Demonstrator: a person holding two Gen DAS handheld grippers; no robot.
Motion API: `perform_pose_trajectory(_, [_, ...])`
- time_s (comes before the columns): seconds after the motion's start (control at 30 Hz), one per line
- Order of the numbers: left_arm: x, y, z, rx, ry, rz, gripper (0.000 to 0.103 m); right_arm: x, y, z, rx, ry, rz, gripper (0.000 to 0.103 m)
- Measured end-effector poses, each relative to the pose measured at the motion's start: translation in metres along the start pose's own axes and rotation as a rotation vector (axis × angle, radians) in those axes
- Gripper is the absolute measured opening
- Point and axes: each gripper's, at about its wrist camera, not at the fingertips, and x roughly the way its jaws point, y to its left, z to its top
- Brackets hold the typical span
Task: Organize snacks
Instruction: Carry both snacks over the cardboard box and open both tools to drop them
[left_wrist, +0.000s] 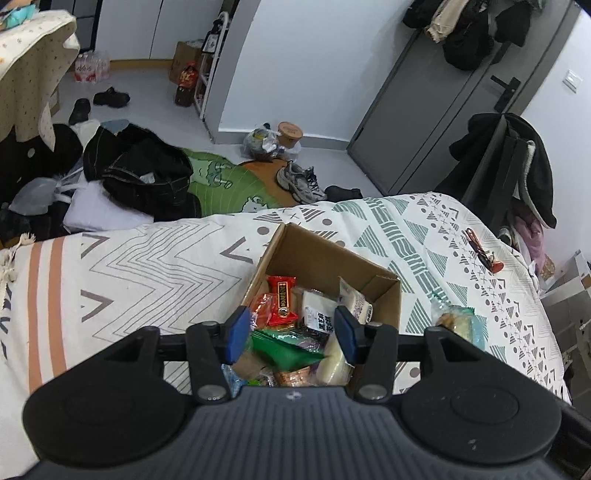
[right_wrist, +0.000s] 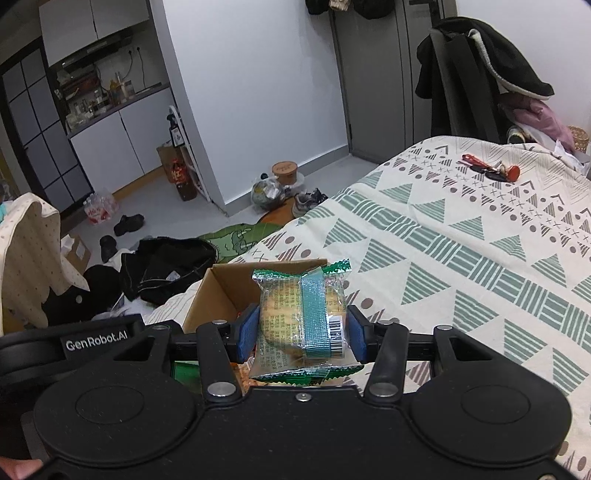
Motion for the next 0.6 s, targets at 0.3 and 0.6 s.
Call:
perform_pose_trajectory(0.3, [-0.010,0.007,0.010,-0.022,-0.030,0.047,0.073,0.010,0.015,0.002,0.013,0.028,0.031,0.048])
perform_pose_trajectory(0.6, [-0.024,0.016,0.014,-0.028,-0.044,0.091,0.079,0.001,0.020,0.007,0.027,0.015,0.072,0.062])
